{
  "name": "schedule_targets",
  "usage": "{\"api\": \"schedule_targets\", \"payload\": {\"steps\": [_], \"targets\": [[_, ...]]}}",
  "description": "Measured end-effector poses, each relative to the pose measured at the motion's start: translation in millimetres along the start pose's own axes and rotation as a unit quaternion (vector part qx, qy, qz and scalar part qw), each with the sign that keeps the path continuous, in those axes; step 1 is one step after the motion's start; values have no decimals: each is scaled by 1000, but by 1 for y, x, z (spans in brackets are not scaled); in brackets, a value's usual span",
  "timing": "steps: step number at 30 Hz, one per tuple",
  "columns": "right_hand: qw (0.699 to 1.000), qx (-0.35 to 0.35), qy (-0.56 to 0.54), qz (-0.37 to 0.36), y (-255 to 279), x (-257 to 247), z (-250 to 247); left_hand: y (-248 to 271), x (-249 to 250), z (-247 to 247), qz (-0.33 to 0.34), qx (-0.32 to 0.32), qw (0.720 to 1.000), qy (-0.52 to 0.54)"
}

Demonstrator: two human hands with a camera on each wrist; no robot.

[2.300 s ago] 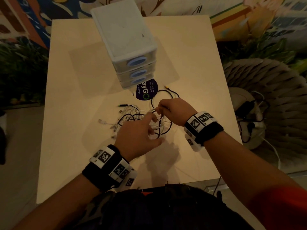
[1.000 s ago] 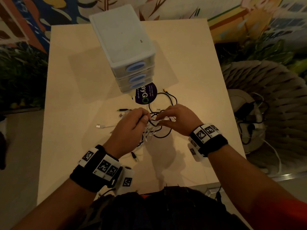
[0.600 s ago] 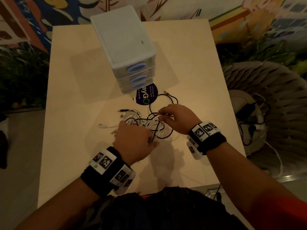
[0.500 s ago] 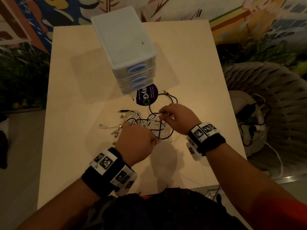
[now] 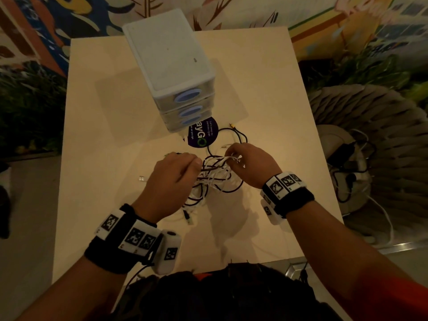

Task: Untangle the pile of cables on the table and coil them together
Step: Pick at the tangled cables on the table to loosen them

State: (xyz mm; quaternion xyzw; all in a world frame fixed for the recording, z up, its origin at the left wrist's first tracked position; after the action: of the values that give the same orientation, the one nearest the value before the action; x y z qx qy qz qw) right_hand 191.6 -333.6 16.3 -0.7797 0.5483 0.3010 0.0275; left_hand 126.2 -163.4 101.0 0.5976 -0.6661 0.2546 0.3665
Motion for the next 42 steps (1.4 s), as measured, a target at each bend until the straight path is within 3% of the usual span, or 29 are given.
{"api": "schedule_targets", "payload": {"steps": [4, 7, 12, 17, 19, 21, 24, 27, 32, 38, 42], "targets": [[999, 31, 24, -12, -1, -3, -5, 1, 12, 12, 51, -24, 996, -73], [998, 32, 44, 21, -3, 5, -4, 6, 15, 19, 96, -47, 991, -74], [998, 13, 32, 56, -2, 19, 4, 15, 4, 18, 86, -106, 989, -59], [997, -3, 27, 66, -3, 16, 6, 21, 7, 23, 128, -153, 978, -62], [997, -1, 34, 63, -4, 12, 6, 22, 13, 26, 149, -153, 975, -57], [997, -1, 25, 68, -6, 11, 8, 20, 18, 22, 157, -110, 980, -58], [997, -10, 12, 80, -8, 13, 8, 19, 17, 11, 132, -32, 988, -80], [995, -5, 1, 96, -8, 17, 4, 18, 6, 7, 73, -15, 989, -127], [996, 8, 4, 87, -8, 15, -2, 16, -5, 20, -33, -92, 977, -189], [995, 27, -38, 84, -10, 11, -5, 7, -2, 62, -27, -126, 918, -374], [997, 26, -22, 70, -10, 8, -5, 8, -10, 73, -39, -182, 915, -359]]}}
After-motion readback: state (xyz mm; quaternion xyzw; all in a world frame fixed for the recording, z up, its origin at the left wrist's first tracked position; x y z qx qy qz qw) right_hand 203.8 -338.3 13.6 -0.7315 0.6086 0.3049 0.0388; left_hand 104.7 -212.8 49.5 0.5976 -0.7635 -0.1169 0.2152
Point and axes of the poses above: each hand's wrist, its own y-axis away from the middle knuckle, its own z-axis out of the palm, x = y × z, the point moved 10 cm from there along -y, towards the middle knuckle, and after that the axes turned 2 degrees about y, right-handed, at the moved point
